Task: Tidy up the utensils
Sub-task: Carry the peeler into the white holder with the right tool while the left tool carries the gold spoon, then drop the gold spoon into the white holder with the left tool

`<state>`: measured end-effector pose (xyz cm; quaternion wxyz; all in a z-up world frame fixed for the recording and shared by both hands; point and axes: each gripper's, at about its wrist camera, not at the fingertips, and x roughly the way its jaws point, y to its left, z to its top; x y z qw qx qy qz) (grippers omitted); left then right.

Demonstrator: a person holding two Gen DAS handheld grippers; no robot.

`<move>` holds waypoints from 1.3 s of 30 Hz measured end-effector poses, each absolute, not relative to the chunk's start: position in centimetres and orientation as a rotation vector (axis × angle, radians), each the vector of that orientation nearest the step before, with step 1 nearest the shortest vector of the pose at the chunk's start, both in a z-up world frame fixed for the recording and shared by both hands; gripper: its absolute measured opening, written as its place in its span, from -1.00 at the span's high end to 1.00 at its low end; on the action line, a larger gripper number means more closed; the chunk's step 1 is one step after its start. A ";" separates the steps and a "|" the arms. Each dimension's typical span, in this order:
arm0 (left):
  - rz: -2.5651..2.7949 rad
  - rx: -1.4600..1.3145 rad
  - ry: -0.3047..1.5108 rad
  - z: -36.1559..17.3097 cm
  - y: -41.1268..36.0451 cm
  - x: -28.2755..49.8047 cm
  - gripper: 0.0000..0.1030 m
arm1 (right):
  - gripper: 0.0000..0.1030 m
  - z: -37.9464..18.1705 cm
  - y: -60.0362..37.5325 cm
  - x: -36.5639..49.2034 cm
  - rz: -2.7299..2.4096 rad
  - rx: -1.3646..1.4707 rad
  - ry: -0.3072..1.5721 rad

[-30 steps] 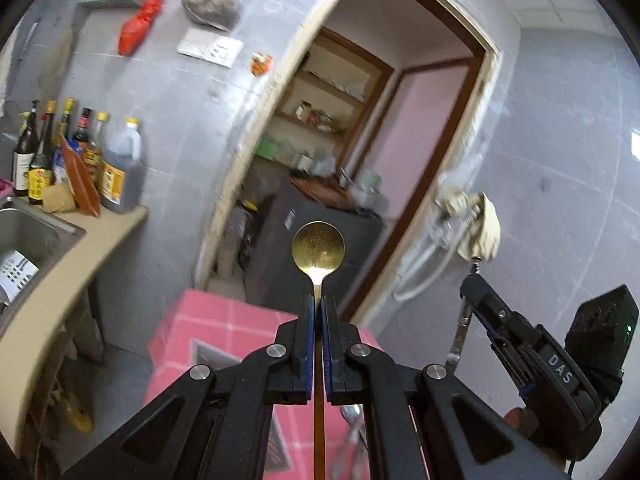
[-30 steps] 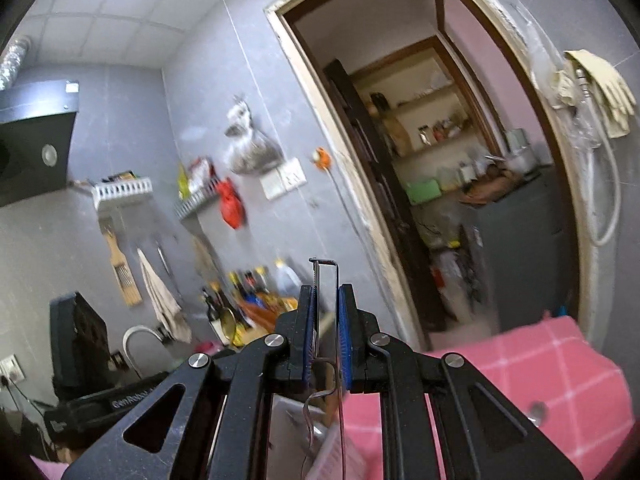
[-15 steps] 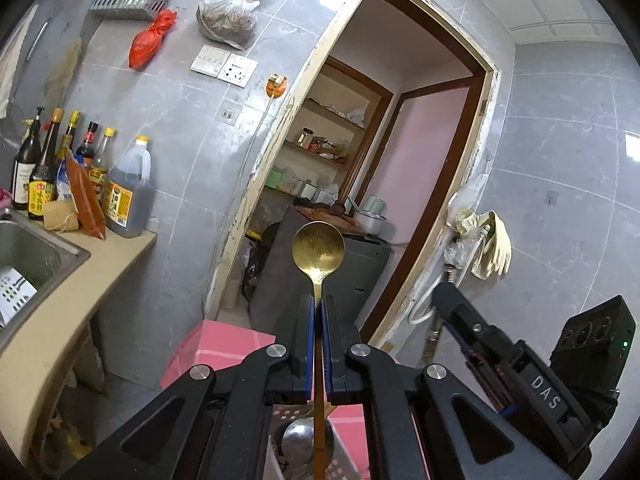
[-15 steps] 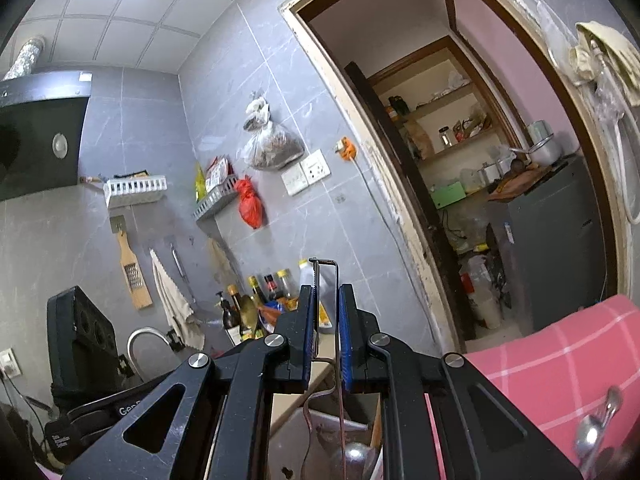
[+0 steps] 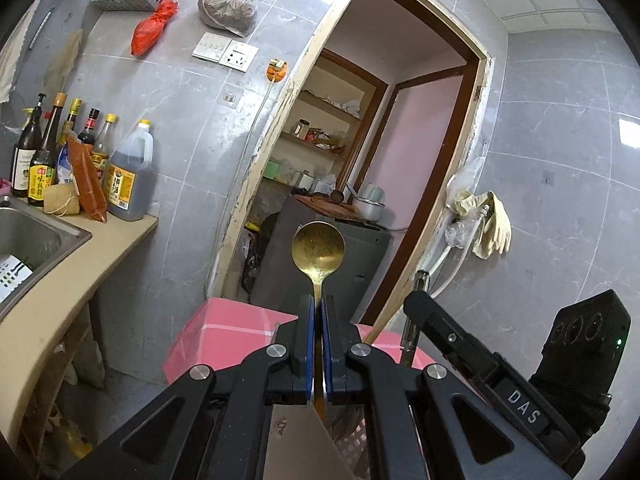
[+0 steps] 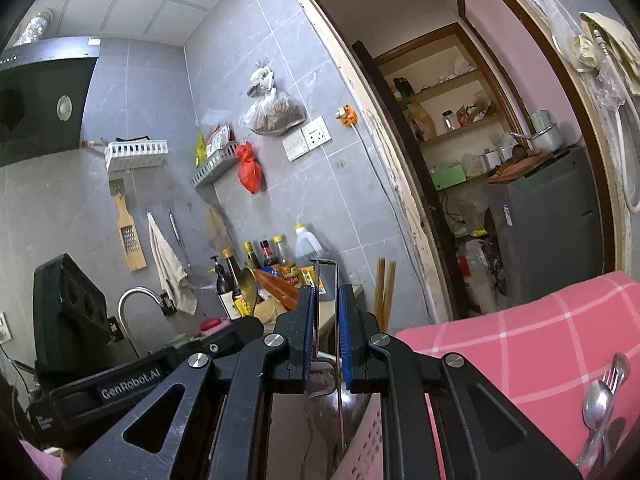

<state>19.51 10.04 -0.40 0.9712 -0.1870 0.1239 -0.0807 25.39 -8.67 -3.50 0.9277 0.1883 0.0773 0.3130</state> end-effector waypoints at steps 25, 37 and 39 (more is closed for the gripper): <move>-0.031 -0.332 0.211 5.1 8.4 16.1 -0.51 | -0.46 3.2 -16.2 21.9 0.456 0.310 0.098; 0.038 -0.179 0.200 6.6 0.1 14.7 -0.98 | -0.97 5.8 -24.2 18.6 0.275 0.153 0.078; 0.042 -0.170 0.198 6.1 -1.3 14.5 -0.98 | -0.97 5.7 -25.5 18.5 0.255 0.139 0.089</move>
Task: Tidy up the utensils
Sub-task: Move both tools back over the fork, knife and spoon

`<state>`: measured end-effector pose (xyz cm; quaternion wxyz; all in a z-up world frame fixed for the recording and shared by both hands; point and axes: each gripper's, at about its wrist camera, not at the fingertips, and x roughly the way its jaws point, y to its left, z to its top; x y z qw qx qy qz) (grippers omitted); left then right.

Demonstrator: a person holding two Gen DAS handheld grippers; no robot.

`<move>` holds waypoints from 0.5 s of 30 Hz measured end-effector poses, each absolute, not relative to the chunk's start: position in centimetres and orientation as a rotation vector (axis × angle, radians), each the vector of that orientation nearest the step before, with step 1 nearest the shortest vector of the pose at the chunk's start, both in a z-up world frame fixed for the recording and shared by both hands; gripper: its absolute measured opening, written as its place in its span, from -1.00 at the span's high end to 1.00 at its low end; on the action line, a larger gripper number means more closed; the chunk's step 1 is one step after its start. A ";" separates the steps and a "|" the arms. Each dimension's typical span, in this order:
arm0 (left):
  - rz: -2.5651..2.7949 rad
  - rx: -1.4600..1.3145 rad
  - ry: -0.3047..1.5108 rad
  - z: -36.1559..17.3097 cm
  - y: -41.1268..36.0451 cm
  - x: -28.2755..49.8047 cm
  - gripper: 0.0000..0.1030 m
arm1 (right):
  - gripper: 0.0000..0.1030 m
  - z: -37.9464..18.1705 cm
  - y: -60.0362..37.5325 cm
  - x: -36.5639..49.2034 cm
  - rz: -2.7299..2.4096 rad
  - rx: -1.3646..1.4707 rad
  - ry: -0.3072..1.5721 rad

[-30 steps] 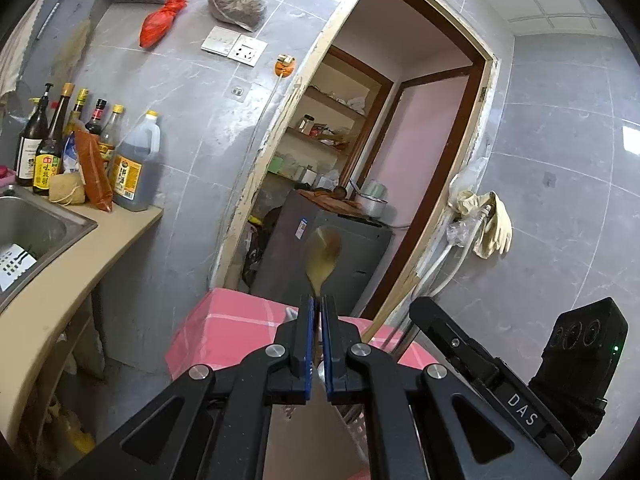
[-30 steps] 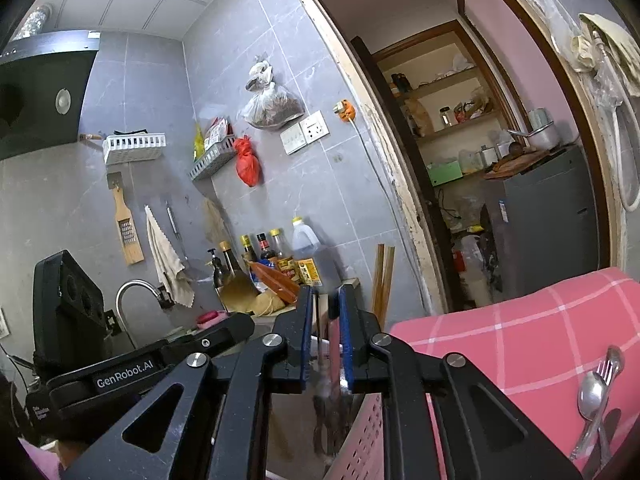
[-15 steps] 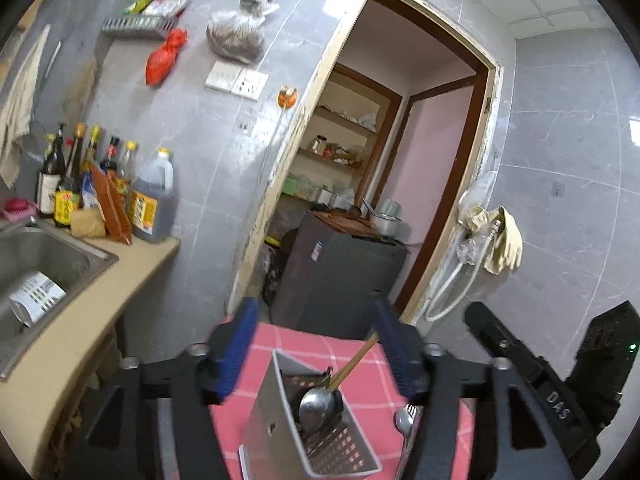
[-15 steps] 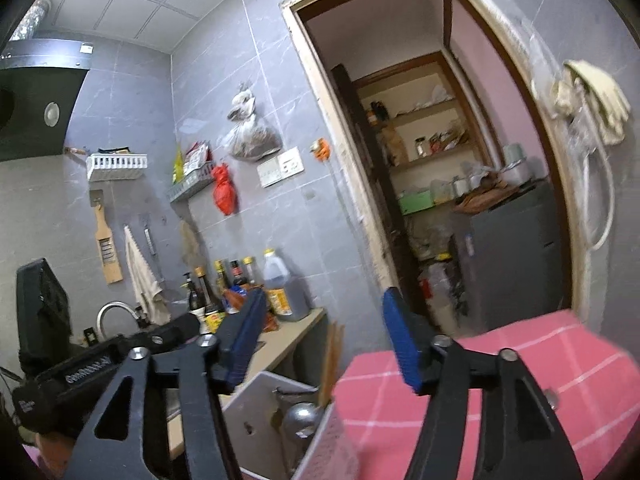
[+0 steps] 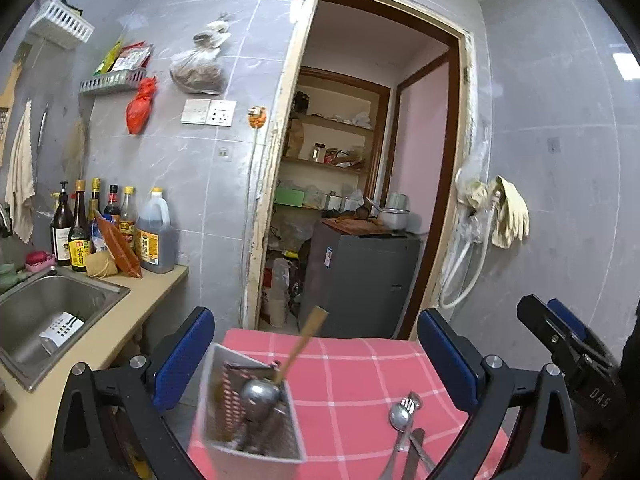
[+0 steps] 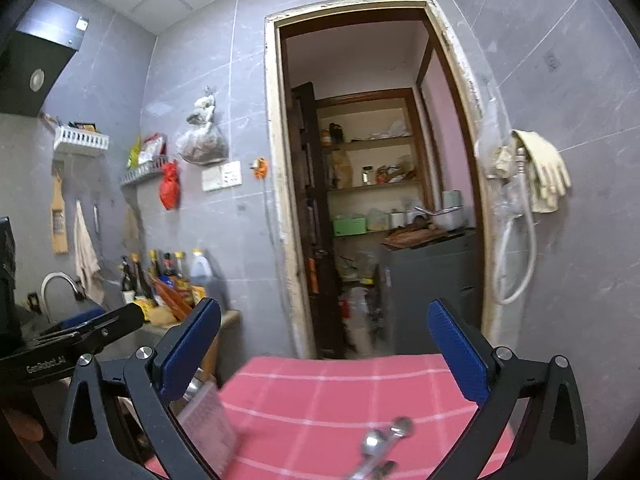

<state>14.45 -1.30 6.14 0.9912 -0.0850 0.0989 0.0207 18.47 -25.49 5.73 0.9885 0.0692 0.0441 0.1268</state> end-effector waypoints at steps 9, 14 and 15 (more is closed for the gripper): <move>0.049 -0.119 0.209 3.6 -7.4 14.4 -0.98 | -0.97 3.2 -31.5 18.8 0.197 0.123 0.169; 0.036 -0.076 0.267 1.6 -10.1 15.2 -0.99 | -0.97 0.8 -34.2 19.9 0.191 0.130 0.239; 0.033 -0.072 0.280 1.2 -10.5 15.5 -0.98 | -0.97 0.3 -34.7 20.2 0.193 0.132 0.253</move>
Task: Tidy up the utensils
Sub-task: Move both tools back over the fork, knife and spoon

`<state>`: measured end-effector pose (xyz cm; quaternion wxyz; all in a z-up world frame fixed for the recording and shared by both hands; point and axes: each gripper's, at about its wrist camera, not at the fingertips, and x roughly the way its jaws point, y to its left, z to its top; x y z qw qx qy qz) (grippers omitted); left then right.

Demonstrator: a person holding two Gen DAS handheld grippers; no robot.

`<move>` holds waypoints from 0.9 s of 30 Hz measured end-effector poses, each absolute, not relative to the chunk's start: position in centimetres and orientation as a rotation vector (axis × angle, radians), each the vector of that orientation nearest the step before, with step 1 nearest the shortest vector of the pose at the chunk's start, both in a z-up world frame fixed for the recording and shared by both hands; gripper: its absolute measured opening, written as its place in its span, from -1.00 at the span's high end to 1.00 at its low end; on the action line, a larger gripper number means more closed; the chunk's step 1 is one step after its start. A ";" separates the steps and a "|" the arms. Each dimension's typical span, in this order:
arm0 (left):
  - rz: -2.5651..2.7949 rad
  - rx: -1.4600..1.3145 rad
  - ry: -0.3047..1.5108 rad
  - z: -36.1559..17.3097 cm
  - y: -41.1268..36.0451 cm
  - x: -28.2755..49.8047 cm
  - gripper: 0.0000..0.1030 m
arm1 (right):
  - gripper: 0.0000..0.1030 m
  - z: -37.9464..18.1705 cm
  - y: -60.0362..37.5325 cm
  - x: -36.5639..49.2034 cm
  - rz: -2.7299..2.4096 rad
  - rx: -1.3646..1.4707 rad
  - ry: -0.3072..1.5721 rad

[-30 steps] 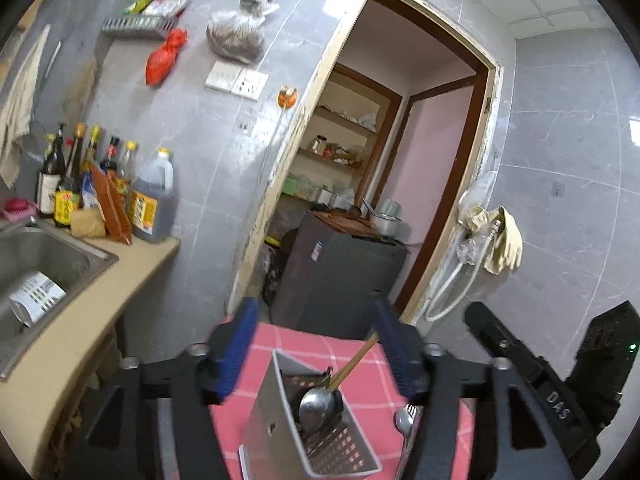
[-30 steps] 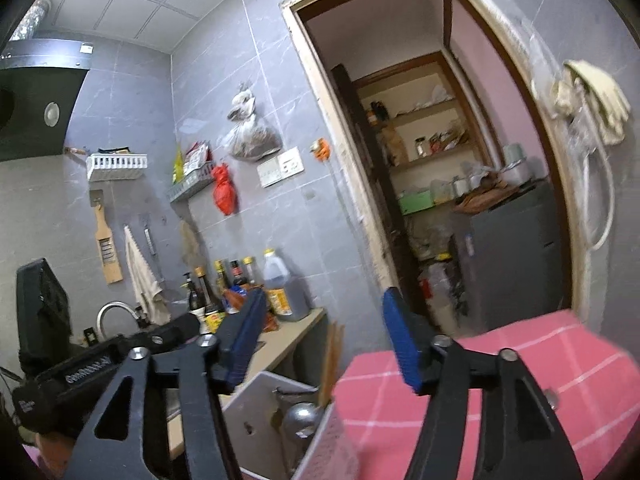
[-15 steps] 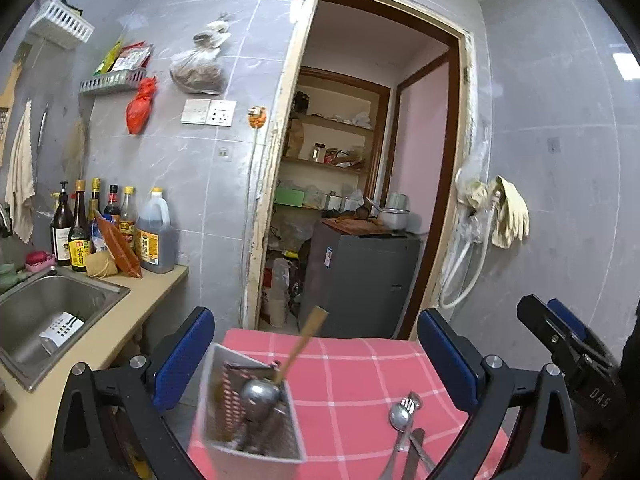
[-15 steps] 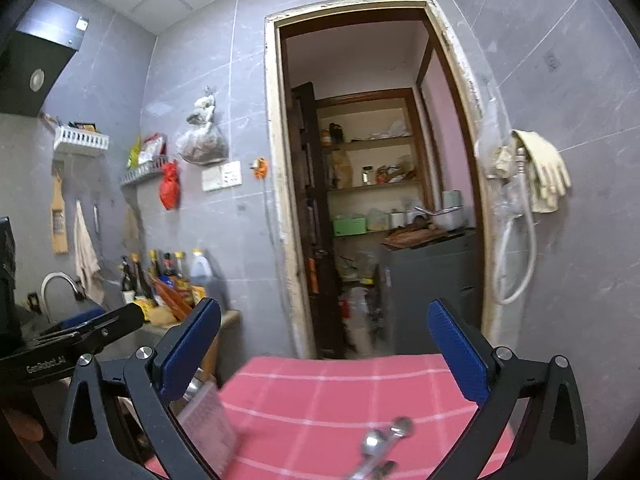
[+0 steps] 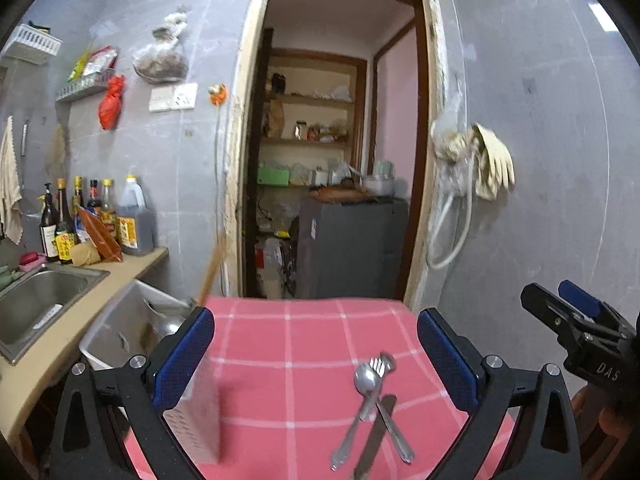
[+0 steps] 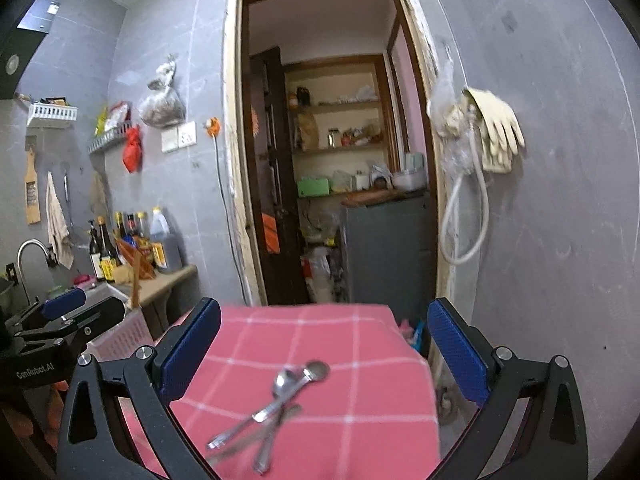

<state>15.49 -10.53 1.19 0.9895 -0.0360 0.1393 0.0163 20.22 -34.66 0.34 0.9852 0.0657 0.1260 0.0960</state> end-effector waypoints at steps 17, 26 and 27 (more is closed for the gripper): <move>0.007 -0.061 0.564 -7.0 -13.3 21.3 -0.98 | -0.97 -9.4 -37.0 27.0 0.337 0.212 0.488; -0.023 -0.113 0.679 -10.1 -12.7 23.8 -0.97 | -0.85 -12.3 -35.1 29.7 0.435 0.230 0.600; -0.033 -0.126 0.688 -10.4 -12.6 23.9 -0.92 | -0.76 -12.6 -34.9 30.0 0.441 0.231 0.614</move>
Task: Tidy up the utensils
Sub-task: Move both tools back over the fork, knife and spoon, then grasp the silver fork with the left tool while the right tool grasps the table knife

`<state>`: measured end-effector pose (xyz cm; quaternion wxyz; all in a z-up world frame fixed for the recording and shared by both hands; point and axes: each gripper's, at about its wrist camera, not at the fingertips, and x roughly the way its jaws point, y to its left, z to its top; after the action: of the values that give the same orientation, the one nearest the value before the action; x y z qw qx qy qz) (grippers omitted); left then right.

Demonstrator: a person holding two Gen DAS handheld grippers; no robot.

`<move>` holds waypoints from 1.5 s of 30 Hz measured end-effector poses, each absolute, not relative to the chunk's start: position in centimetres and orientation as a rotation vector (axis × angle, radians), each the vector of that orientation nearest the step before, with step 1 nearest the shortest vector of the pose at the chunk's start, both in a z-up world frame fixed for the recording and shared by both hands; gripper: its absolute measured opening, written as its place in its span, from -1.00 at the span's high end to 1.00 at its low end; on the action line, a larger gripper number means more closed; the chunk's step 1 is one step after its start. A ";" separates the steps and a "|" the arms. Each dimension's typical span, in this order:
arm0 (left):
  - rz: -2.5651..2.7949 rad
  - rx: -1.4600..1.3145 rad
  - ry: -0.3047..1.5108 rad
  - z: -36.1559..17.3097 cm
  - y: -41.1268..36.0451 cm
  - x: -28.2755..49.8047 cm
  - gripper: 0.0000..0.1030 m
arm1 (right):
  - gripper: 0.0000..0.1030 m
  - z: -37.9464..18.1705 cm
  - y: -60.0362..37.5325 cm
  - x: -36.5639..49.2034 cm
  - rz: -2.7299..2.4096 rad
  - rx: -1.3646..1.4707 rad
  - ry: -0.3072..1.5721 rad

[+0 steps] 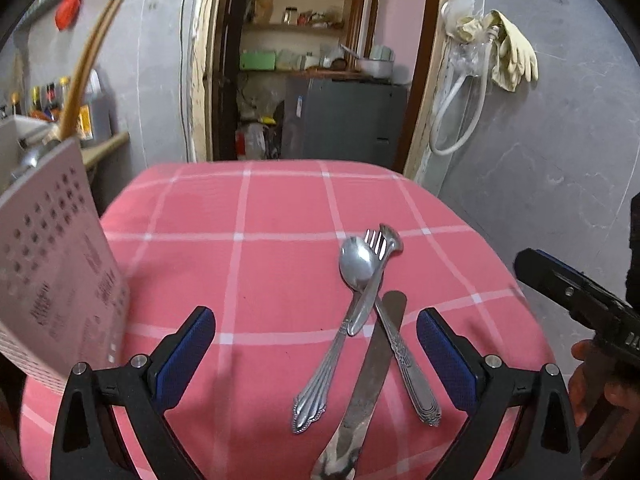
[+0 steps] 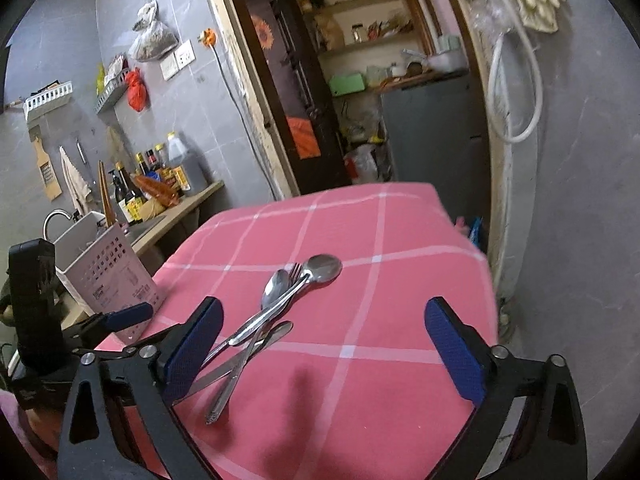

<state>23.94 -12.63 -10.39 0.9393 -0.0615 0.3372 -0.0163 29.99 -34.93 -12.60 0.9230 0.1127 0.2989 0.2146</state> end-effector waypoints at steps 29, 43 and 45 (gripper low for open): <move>-0.074 -0.053 0.930 -13.4 -13.8 27.3 0.46 | 0.39 -17.9 -27.9 38.6 0.525 0.312 0.931; -0.139 -0.003 0.956 -13.2 -14.4 27.2 0.78 | 0.84 -20.2 -27.0 39.8 0.517 0.544 1.014; -0.140 -0.014 0.956 -13.2 -14.2 27.1 0.79 | 0.86 -20.3 -27.1 39.6 0.514 0.558 1.009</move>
<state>27.13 -14.22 -13.18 0.8856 -0.0069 0.4595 -0.0671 39.55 -27.09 -20.29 0.8073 0.2608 0.4718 0.2401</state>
